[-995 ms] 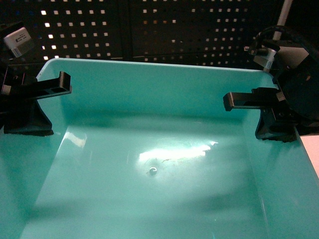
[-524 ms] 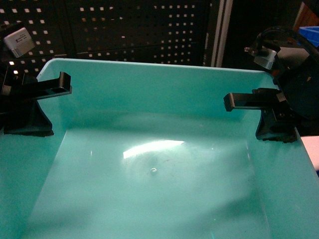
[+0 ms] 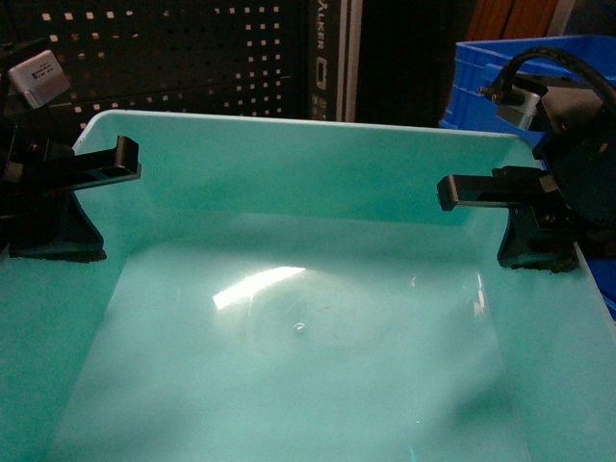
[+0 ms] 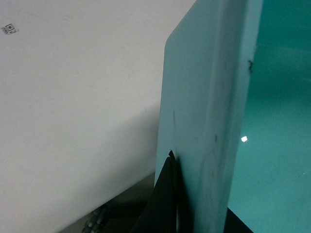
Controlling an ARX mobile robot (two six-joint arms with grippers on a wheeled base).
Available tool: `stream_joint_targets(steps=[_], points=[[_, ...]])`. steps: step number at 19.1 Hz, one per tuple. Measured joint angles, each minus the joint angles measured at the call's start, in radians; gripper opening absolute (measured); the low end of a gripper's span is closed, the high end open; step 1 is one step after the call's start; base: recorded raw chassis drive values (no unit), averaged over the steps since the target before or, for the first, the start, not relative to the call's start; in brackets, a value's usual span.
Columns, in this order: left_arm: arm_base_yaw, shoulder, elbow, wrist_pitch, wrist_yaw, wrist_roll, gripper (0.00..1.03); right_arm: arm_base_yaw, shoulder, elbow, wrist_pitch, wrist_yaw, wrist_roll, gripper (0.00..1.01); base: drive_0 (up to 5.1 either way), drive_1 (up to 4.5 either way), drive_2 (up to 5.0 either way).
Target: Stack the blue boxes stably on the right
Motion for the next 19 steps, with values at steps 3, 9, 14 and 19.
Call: stream_joint_targets(steps=[3, 9, 14, 19], points=[[0.000, 0.000, 0.000, 0.000, 0.000, 0.000, 0.02, 0.000, 0.000, 0.000, 0.000, -0.001, 0.000, 0.02, -1.7, -1.66, -1.7], [0.005, 0.003, 0.000, 0.001, 0.000, 0.000, 0.02, 0.005, 0.002, 0.000, 0.000, -0.001, 0.000, 0.02, 1.1, -5.69, -0.2], [-0.002, 0.000, 0.000, 0.000, 0.000, 0.000, 0.02, 0.002, 0.000, 0.000, 0.000, 0.004, 0.000, 0.02, 1.7, -6.51, 0.0], [0.001, 0.000, 0.000, -0.001, -0.002, 0.000, 0.02, 0.005, 0.000, 0.000, -0.001, 0.002, 0.000, 0.02, 1.7, -6.51, 0.0]])
